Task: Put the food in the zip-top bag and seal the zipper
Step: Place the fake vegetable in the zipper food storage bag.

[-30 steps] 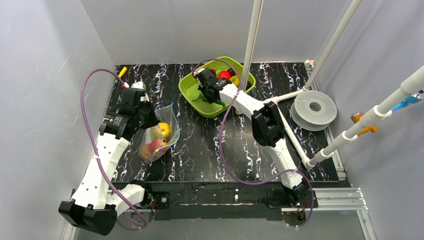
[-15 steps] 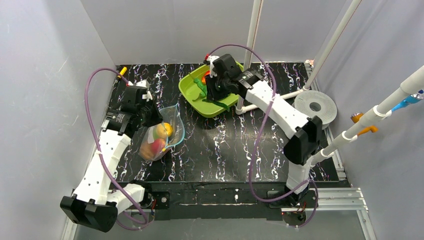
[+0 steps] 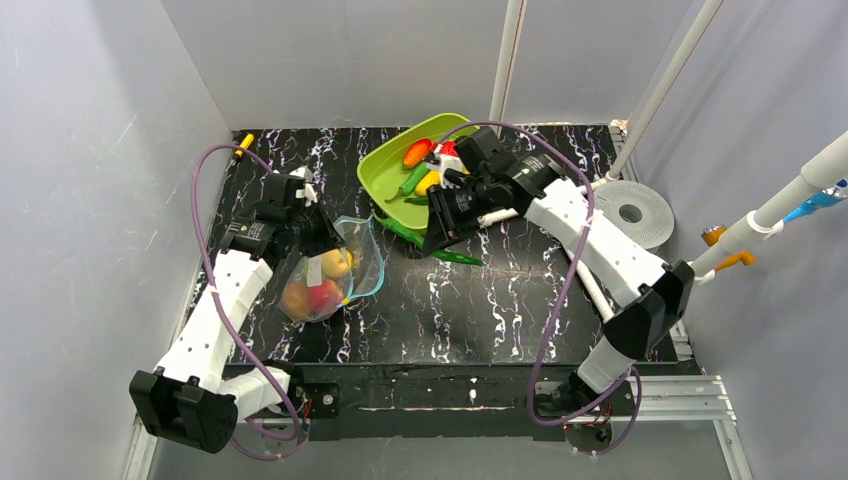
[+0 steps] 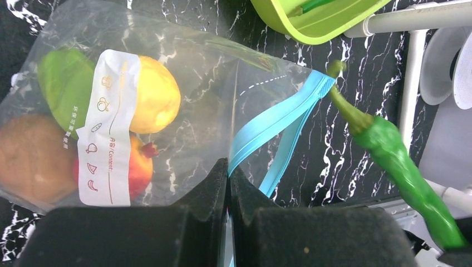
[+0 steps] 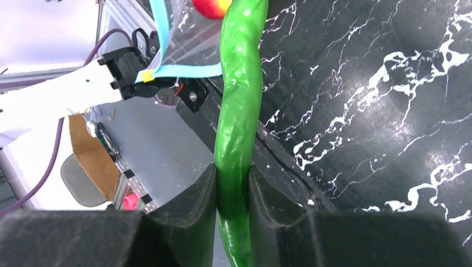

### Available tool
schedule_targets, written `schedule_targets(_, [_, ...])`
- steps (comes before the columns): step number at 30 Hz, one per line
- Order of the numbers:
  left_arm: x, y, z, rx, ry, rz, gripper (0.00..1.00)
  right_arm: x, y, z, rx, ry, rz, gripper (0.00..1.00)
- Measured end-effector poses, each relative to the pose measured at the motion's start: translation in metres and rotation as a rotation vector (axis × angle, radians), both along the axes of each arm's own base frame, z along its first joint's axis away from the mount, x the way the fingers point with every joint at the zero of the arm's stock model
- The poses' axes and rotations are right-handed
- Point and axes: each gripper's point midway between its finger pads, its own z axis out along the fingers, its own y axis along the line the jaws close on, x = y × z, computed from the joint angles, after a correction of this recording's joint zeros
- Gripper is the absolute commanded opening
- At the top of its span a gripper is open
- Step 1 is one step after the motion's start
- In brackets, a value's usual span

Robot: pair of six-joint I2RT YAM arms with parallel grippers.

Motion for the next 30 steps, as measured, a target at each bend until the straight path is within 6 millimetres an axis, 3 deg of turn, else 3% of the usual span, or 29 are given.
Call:
schedule_targets(7, [-0.001, -0.007, -0.003, -0.038, 0.019, -0.009, 0.0, -0.033, -0.025, 0.025, 0.02, -0.003, 0.017, 0.01])
schedule_targets(12, [0.001, -0.01, -0.003, -0.05, 0.021, -0.013, 0.0, -0.058, -0.024, 0.016, 0.012, 0.052, 0.056, 0.01])
schedule_targets(15, [0.002, -0.012, -0.002, -0.059, 0.019, -0.016, 0.0, -0.063, -0.016, 0.008, -0.004, 0.085, 0.067, 0.01])
schedule_targets(20, [0.0, -0.014, 0.0, -0.073, 0.019, -0.023, 0.0, -0.049, 0.011, 0.0, -0.021, 0.134, 0.037, 0.01])
schedule_targets(30, [-0.008, -0.019, 0.017, -0.124, -0.022, -0.037, 0.0, 0.012, 0.074, -0.018, -0.024, 0.189, -0.098, 0.05])
